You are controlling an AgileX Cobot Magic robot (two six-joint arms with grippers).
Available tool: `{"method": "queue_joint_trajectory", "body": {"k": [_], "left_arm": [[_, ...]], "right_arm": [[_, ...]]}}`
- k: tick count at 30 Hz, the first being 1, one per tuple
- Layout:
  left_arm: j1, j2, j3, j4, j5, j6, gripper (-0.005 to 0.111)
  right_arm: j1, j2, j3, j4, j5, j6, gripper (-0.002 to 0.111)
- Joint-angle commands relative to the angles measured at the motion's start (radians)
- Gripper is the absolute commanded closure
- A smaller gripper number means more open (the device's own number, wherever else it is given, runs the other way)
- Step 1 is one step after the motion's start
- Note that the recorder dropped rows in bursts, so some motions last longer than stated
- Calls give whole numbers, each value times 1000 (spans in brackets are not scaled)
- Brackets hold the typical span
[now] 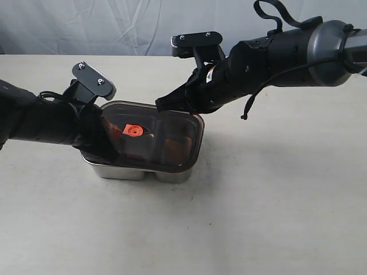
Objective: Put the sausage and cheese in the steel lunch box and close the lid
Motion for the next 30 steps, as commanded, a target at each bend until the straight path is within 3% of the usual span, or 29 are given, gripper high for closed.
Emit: {"method": "queue_joint_trajectory", "body": {"k": [1,13,22,30], "left_arm": [[6,16,-3,19,-3,0,107],[10,39,-3,21,34,-3,107],[76,96,-3,21,88,-7,107],[87,-9,-3,23,-10,0,107]], "right_arm": [[0,15,-6,-2,-9,-19,109],[11,141,-6,23,-3,-25,109],[11,141,-6,23,28,-30,109],[11,141,-6,23,35,-48,109]]}}
